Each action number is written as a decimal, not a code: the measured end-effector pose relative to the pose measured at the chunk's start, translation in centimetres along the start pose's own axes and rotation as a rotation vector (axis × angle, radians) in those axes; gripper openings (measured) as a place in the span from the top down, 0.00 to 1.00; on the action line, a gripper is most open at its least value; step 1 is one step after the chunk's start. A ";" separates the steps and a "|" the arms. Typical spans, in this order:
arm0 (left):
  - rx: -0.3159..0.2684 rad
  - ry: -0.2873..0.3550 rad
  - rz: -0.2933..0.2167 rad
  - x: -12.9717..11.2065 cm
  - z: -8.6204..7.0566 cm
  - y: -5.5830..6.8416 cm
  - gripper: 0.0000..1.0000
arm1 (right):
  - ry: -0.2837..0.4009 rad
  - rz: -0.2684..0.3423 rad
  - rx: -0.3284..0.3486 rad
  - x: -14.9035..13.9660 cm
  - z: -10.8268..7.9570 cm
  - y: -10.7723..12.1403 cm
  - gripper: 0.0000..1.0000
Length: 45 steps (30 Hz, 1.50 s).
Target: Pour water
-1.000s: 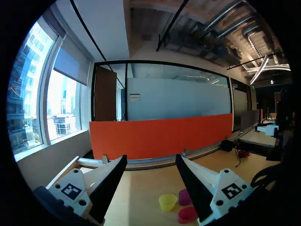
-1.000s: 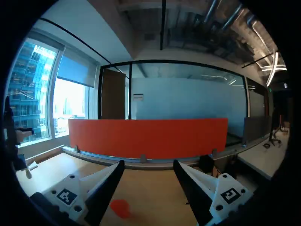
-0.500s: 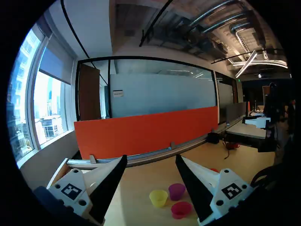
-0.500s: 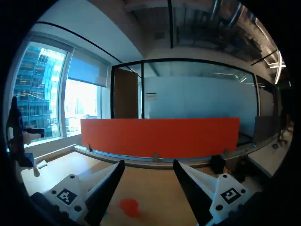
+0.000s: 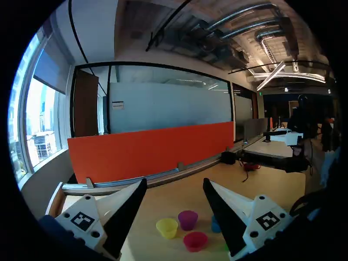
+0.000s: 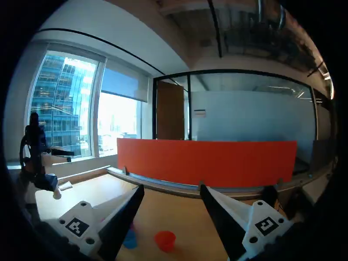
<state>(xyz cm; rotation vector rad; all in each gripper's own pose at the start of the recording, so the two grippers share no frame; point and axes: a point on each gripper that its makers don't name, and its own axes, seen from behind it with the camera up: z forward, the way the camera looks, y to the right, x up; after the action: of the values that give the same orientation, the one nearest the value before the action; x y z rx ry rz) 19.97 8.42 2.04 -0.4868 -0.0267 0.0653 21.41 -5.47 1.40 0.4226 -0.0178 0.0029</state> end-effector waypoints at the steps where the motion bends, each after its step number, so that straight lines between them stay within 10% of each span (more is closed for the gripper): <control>1: -0.009 0.000 -0.004 0.0 0.1 0.1 0.04 | -0.001 -0.001 0.014 0.1 0.0 -0.3 0.01; 29: -0.235 -0.053 0.035 -1.6 0.2 4.4 0.05 | -0.046 -0.017 0.144 0.0 0.8 -2.4 0.01; 45: -0.314 -0.159 0.106 -5.7 0.5 6.1 0.05 | -0.227 -0.082 0.256 -4.9 0.5 -4.2 0.01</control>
<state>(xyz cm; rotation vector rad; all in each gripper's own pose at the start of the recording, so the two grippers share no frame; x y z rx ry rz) 13.93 13.68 -0.45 -0.7957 -0.1694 0.2054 16.50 -9.55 0.06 0.6781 -0.2259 -0.1246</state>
